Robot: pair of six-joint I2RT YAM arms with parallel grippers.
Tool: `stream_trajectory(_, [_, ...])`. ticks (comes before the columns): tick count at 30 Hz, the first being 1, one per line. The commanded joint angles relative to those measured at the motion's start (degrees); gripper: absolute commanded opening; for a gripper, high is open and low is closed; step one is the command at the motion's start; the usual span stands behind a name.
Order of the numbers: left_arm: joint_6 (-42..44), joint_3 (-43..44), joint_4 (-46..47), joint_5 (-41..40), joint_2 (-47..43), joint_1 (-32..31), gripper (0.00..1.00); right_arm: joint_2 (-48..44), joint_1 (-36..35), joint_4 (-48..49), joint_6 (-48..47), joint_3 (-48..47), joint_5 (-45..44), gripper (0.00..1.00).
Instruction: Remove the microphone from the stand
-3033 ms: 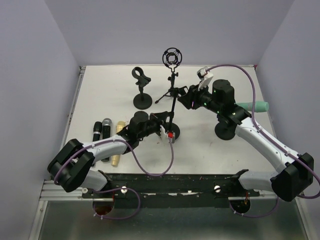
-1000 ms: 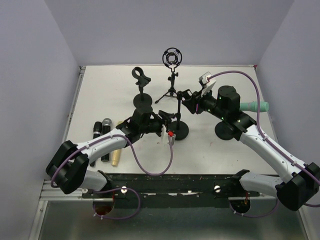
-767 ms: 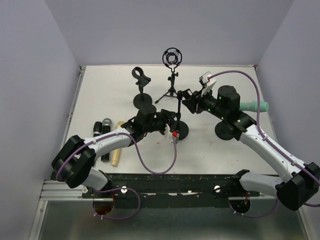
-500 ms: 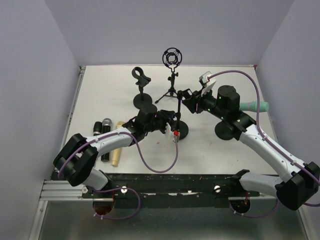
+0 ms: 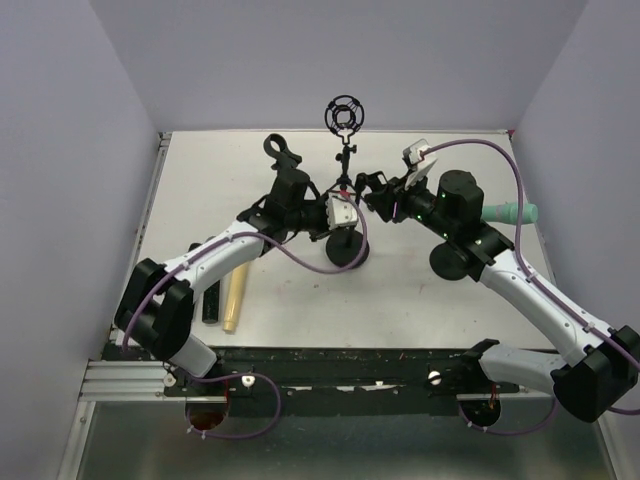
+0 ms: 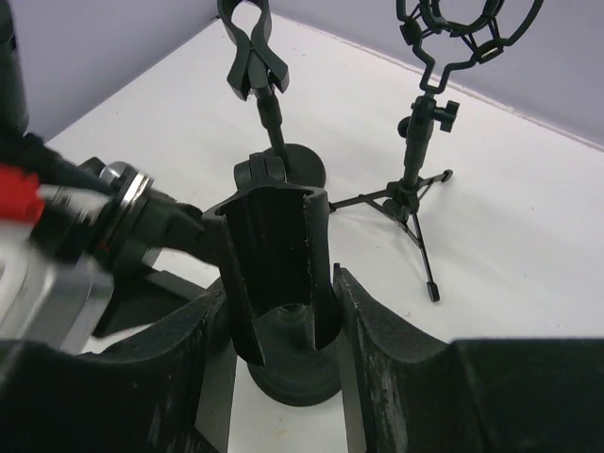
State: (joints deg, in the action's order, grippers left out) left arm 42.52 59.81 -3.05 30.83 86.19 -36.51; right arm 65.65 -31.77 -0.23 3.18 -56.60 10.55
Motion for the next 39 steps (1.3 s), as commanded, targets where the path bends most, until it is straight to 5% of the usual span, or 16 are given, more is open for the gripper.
stream_trajectory(1, [-29.73, 8.3, -6.0, 20.91, 4.76, 6.09, 0.0, -0.96, -0.13, 0.49, 0.69, 0.09, -0.88, 0.25])
stream_trajectory(9, [-65.87, 5.67, 10.93, 38.24, 12.06, 10.23, 0.0, -0.78, -0.14, 0.58, 0.78, -0.18, -0.96, 0.25])
stream_trajectory(11, [-66.96, 5.84, 10.27, 36.51, 12.33, 10.41, 0.12, -0.7, -0.14, 0.49, 0.77, -0.35, -0.97, 0.25])
stream_trajectory(14, [-60.83, 8.12, 3.15, 29.84, 11.11, 10.94, 0.43, -0.61, -0.14, 0.32, 0.69, -0.62, -1.23, 0.25])
stream_trajectory(19, [-42.82, 9.62, -6.96, 17.89, 5.05, 10.33, 0.56, -0.87, 0.22, 0.32, 0.51, -0.53, -1.41, 0.25])
stream_trajectory(24, [-19.63, 2.69, -5.13, 5.93, -3.3, 3.83, 0.58, -1.05, 0.13, 1.19, 1.13, 0.17, -0.79, 0.25])
stream_trajectory(29, [-5.37, -6.1, 4.96, -5.24, -7.88, -3.73, 0.58, -0.78, 0.22, 1.72, 1.48, -0.09, -0.62, 0.24])
stream_trajectory(39, [-1.74, -6.02, 8.06, -13.78, -4.11, -6.29, 0.47, -1.05, 0.22, 0.84, 1.3, -0.35, -0.79, 0.25])
